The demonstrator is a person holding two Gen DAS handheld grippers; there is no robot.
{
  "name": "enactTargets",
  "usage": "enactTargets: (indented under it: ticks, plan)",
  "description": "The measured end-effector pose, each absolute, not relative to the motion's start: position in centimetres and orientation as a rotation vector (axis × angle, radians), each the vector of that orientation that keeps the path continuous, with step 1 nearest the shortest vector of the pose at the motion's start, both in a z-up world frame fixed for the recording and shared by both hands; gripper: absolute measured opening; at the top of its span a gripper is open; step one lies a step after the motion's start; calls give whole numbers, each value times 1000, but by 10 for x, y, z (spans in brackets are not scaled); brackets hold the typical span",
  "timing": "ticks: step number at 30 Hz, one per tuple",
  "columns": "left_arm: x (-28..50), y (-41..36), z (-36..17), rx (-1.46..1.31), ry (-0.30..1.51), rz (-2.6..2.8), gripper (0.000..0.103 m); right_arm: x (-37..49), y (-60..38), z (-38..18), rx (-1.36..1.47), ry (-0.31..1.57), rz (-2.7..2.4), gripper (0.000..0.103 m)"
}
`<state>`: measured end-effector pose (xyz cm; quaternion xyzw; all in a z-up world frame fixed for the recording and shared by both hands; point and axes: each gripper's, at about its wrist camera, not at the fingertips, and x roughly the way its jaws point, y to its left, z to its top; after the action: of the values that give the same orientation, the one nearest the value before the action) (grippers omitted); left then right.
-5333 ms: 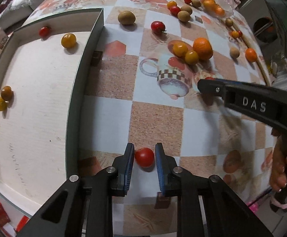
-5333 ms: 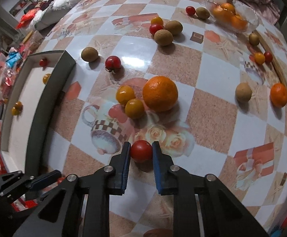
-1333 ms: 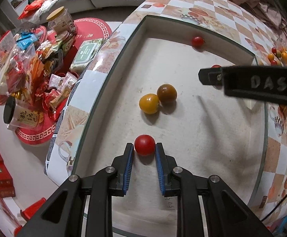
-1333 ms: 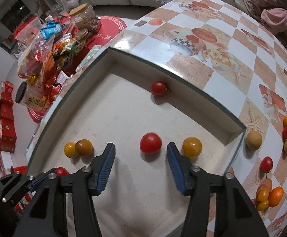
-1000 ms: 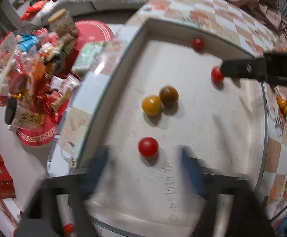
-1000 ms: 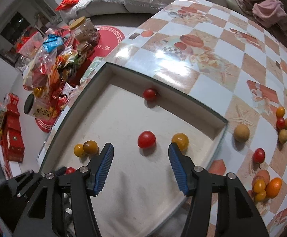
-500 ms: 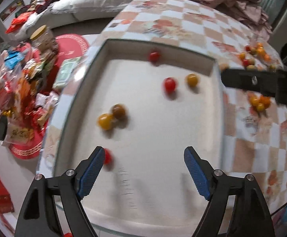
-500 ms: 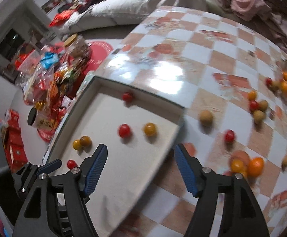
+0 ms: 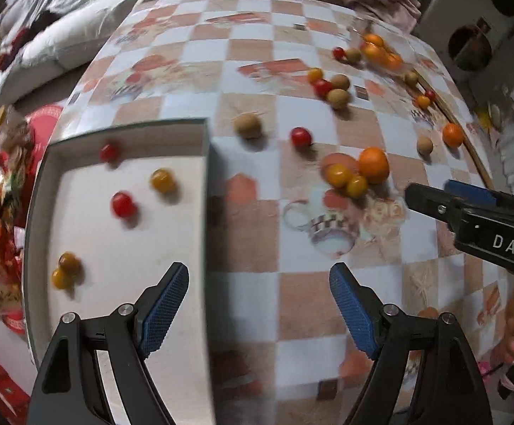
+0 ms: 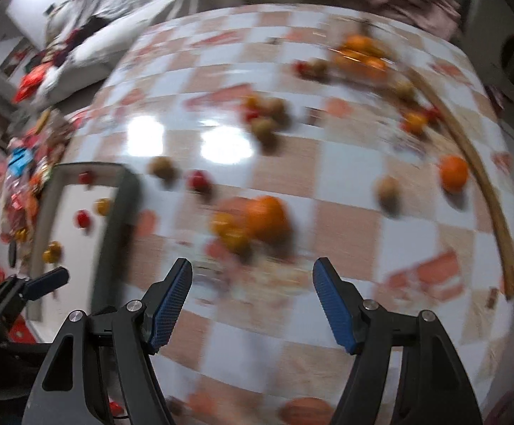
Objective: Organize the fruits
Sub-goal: 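Move both open tools back over the remaining fruit on the table, then grasp a yellow cherry tomato with the left tool while the right tool grasps a small brown fruit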
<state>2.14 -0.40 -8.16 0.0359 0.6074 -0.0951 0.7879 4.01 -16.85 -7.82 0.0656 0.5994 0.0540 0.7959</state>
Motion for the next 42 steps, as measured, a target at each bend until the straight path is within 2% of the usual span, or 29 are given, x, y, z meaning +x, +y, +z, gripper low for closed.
enactTargets:
  ticks: [10, 12, 13, 16, 17, 18, 26, 27, 28, 29, 30, 37, 42]
  plan:
    - [39, -61, -106, 69, 1313, -230, 82, 45, -239, -106, 162, 1325, 6, 74]
    - [43, -69, -110, 66, 1312, -226, 74, 50, -243, -110, 151, 1324, 11, 74]
    - [45, -74, -112, 64, 1319, -225, 67, 52, -244, -111, 148, 1322, 15, 72]
    - [54, -83, -121, 44, 1338, -212, 65, 64, -245, -116, 122, 1313, 39, 64]
    - [56, -86, -124, 39, 1342, -207, 57, 69, -245, -118, 115, 1314, 45, 60]
    - [59, -89, -127, 35, 1350, -201, 54, 74, -245, -122, 106, 1317, 47, 58]
    - [74, -101, -133, 25, 1339, -154, 53, 101, -247, -128, 73, 1283, 52, 56]
    - [76, -102, -133, 27, 1335, -152, 53, 104, -246, -128, 69, 1279, 52, 53]
    - [77, -104, -133, 30, 1332, -148, 49, 105, -245, -128, 62, 1274, 51, 44]
    - [78, -105, -133, 37, 1329, -141, 39, 107, -245, -128, 54, 1269, 49, 31]
    - [79, -106, -133, 51, 1328, -126, 37, 108, -244, -127, 47, 1265, 47, 26]
    - [74, -94, -127, 5, 1333, -187, 22, 104, -252, -124, 90, 1266, 63, 26]
    - [61, -80, -122, 0, 1346, -243, 22, 89, -255, -119, 129, 1274, 70, 26]
